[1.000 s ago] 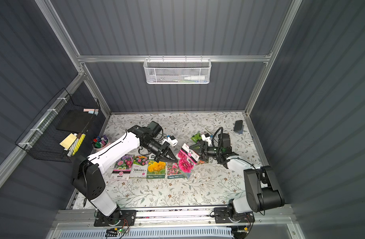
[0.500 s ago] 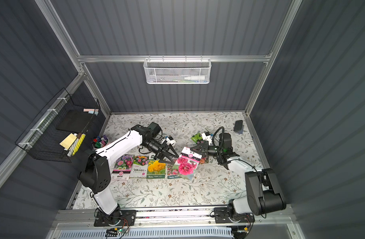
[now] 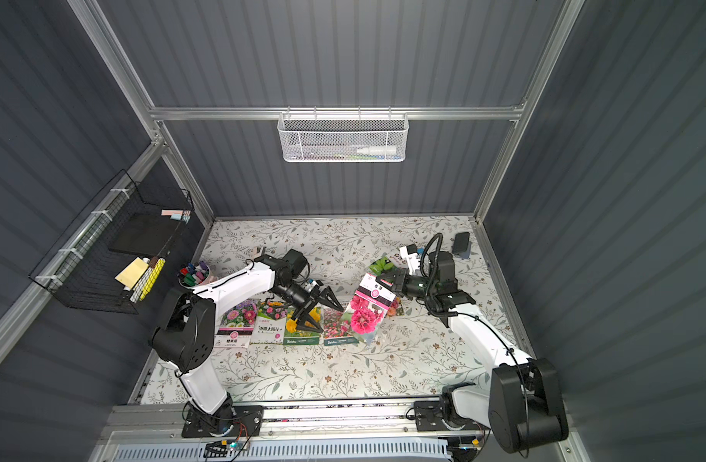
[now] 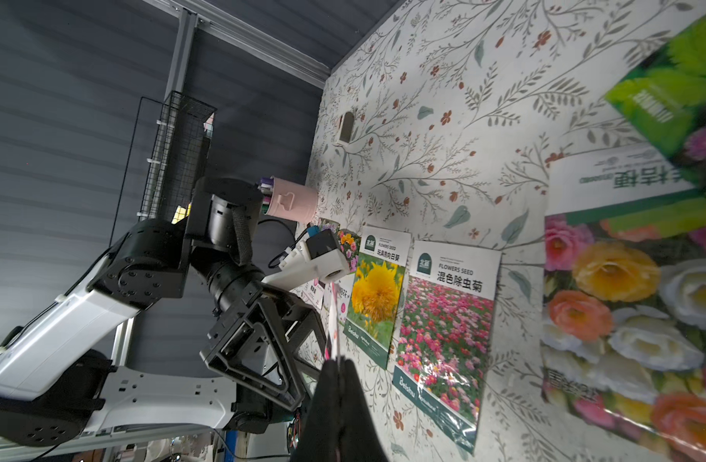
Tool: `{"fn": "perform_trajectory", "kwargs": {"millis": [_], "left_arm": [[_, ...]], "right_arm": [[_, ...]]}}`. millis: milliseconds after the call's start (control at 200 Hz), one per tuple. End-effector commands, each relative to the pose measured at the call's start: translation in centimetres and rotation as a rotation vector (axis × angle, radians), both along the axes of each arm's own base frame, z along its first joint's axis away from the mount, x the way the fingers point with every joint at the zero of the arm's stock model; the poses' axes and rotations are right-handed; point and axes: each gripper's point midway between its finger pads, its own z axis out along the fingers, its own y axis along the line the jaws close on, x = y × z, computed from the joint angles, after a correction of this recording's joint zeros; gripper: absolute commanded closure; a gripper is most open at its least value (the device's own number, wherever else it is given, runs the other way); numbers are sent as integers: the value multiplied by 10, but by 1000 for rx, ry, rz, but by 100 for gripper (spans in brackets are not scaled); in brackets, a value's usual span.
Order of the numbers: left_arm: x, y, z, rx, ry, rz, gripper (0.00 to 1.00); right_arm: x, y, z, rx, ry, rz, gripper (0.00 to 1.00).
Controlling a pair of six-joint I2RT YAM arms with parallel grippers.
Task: Arrange the seed packets in a row
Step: Pick up the seed packet from the center of the board.
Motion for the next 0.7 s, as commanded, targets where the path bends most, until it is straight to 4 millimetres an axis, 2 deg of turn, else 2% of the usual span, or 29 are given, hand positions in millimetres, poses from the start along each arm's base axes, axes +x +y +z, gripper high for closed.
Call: {"fn": "perform_trajectory", "kwargs": {"millis": [0, 100, 150, 200, 330, 420, 535, 695], "left_arm": [[11, 0, 3, 23, -70, 71, 0], [26, -3, -13, 40, -79, 193, 0], [44, -7, -20, 54, -108, 294, 0], [53, -9, -28, 85, -131, 374, 1], [50, -13, -40, 243, -256, 444, 1], [52, -16, -40, 335, -400, 450, 1], [77, -19, -42, 383, -518, 560, 0], [113, -46, -35, 294, -602, 696, 1]], "right_arm": [[11, -5, -6, -55, -33, -38, 100], [26, -20, -13, -125, -42, -161, 100], [35, -32, -15, -157, -52, -248, 100], [44, -40, -12, -166, -71, -325, 100], [68, -60, -9, -176, -76, -524, 100], [77, -55, -10, -193, -74, -583, 100], [82, -47, -12, -242, -86, -669, 100], [87, -48, -21, -279, -70, -795, 100]]}}
